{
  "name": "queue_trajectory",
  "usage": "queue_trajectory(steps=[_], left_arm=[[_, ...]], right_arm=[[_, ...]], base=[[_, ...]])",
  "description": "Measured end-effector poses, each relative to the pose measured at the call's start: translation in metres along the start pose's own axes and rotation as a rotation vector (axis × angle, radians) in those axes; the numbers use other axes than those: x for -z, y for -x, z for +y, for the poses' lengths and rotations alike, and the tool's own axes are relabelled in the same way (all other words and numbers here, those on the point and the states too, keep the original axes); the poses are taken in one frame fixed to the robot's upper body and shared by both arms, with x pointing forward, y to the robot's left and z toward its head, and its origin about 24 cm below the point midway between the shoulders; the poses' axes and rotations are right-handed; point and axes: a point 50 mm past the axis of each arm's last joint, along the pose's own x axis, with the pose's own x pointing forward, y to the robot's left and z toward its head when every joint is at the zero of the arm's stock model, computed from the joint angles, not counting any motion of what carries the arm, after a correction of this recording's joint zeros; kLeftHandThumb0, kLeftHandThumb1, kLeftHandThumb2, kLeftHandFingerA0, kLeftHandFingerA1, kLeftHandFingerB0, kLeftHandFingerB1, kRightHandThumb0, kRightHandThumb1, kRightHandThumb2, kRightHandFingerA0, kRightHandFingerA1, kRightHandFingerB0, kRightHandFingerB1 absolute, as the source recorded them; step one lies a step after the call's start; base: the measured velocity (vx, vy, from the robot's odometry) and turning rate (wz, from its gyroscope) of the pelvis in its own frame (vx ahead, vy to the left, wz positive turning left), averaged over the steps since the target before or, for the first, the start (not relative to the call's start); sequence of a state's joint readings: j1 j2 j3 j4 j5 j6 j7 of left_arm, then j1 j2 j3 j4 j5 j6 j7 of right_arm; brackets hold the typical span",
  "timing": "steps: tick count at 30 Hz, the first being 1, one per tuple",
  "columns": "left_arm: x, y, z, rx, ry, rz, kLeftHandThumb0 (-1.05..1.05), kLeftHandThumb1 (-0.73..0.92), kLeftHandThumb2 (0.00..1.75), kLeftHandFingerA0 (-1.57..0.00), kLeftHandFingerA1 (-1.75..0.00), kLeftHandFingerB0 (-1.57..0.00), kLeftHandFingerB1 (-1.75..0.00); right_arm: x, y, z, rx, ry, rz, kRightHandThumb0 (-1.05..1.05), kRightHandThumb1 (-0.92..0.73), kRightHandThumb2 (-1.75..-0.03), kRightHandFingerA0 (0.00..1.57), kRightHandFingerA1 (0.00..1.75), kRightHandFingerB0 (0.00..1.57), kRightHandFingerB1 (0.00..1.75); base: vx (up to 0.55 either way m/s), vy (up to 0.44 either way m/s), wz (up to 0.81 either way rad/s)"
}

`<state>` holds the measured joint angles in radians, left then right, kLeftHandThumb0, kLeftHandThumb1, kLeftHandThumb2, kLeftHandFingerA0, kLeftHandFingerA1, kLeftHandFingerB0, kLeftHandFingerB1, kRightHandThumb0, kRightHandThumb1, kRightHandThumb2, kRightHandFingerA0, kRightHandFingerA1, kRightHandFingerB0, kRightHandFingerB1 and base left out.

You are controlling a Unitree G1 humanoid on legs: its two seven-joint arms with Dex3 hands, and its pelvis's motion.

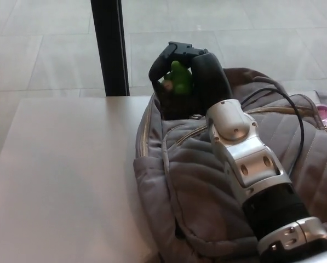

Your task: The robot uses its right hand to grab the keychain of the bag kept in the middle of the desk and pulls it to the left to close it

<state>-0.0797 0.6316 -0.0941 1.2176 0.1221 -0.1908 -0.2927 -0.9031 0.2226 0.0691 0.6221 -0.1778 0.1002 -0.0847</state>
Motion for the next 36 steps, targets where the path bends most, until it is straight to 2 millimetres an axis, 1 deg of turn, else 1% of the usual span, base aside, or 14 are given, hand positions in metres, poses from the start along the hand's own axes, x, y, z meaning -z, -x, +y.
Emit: queue_trajectory(steps=[1, 2, 3, 4, 5, 6, 7, 8, 9, 10, 15, 22, 36], left_arm=[[0.002, 0.0, -0.001, 0.002, -0.004, 0.006, -0.64, 0.36, 0.9, -0.82, -0.97, -0.84, -0.9], [0.003, 0.0, -0.002, 0.005, -0.006, 0.011, -0.58, 0.48, 0.67, -0.79, -1.03, -0.81, -0.89], [0.004, 0.0, -0.003, 0.008, -0.007, 0.015, -0.59, 0.48, 0.65, -0.79, -1.03, -0.76, -0.92], [0.004, 0.0, -0.003, 0.01, -0.006, 0.017, -0.59, 0.48, 0.65, -0.79, -1.03, -0.76, -0.92], [0.005, 0.0, -0.004, 0.012, -0.006, 0.019, -0.57, 0.45, 0.67, -0.81, -1.04, -0.79, -0.92], [0.005, 0.0, -0.005, 0.014, -0.004, 0.021, -0.6, 0.48, 0.66, -0.82, -1.0, -0.76, -0.91], [0.006, 0.0, -0.006, 0.016, -0.003, 0.023, -0.57, 0.46, 0.66, -0.82, -1.0, -0.74, -0.92], [0.006, 0.0, -0.007, 0.017, 0.002, 0.025, -0.57, 0.48, 0.66, -0.81, -1.01, -0.73, -0.93], [0.007, -0.001, -0.008, 0.019, 0.009, 0.027, -0.63, 0.36, 0.91, -0.86, -0.96, -0.76, -0.89], [0.007, -0.001, -0.009, 0.021, 0.012, 0.028, -0.63, 0.36, 0.91, -0.86, -0.96, -0.76, -0.89], [0.009, -0.002, -0.015, 0.028, 0.021, 0.037, -0.63, 0.36, 0.91, -0.86, -0.96, -0.76, -0.89], [0.009, -0.003, -0.017, 0.025, 0.024, 0.042, -0.63, 0.36, 0.91, -0.86, -0.96, -0.76, -0.89], [0.012, -0.003, -0.018, 0.027, 0.025, 0.054, -0.63, 0.36, 0.91, -0.86, -0.96, -0.76, -0.89]], right_arm=[[0.0, 0.0, 0.001, 0.002, 0.003, 0.003, -0.15, -0.47, -1.32, 0.98, 1.75, 0.84, 1.6], [0.001, 0.0, 0.001, 0.005, 0.005, 0.006, -0.17, -0.51, -1.26, 0.96, 1.75, 0.81, 1.61], [0.002, 0.0, 0.002, 0.008, 0.007, 0.011, -0.18, -0.52, -1.19, 0.95, 1.75, 0.8, 1.59], [0.003, 0.0, 0.003, 0.009, 0.01, 0.016, -0.18, -0.52, -1.19, 0.95, 1.75, 0.8, 1.59], [0.005, 0.0, 0.004, 0.011, 0.015, 0.025, -0.23, -0.5, -1.14, 1.21, 1.4, 0.99, 1.26], [0.007, 0.001, 0.006, 0.009, 0.022, 0.034, -0.13, -0.49, -1.17, 0.93, 1.75, 0.82, 1.6], [0.009, 0.001, 0.008, 0.004, 0.033, 0.042, -0.27, -0.46, -1.16, 1.23, 1.39, 1.05, 1.25], [0.011, 0.001, 0.011, -0.001, 0.046, 0.05, -0.24, -0.41, -1.22, 0.96, 1.73, 0.89, 1.51], [0.014, 0.002, 0.014, -0.008, 0.063, 0.059, -0.2, -0.39, -1.26, 0.96, 1.74, 0.87, 1.55], [0.016, 0.002, 0.016, -0.012, 0.074, 0.065, -0.28, -0.48, -1.17, 1.24, 1.37, 0.97, 1.18], [0.023, 0.005, 0.028, -0.042, 0.141, 0.086, -0.28, -0.48, -1.17, 1.24, 1.37, 0.97, 1.18], [0.027, 0.007, 0.038, -0.063, 0.194, 0.086, -0.28, -0.48, -1.17, 1.24, 1.37, 0.97, 1.18], [0.03, 0.01, 0.046, -0.065, 0.24, 0.084, -0.28, -0.48, -1.17, 1.24, 1.37, 0.97, 1.18]], base=[[0.0, 0.0, 0.0], [0.0, 0.0, 0.0], [0.0, 0.0, 0.0], [0.0, 0.0, 0.0], [0.0, 0.0, 0.0], [0.0, 0.0, 0.0], [0.0, 0.0, 0.0], [0.0, 0.0, 0.0], [0.0, 0.0, 0.0], [0.0, 0.0, 0.0], [0.0, 0.0, 0.0], [0.0, 0.0, 0.0], [0.0, 0.0, 0.0]])
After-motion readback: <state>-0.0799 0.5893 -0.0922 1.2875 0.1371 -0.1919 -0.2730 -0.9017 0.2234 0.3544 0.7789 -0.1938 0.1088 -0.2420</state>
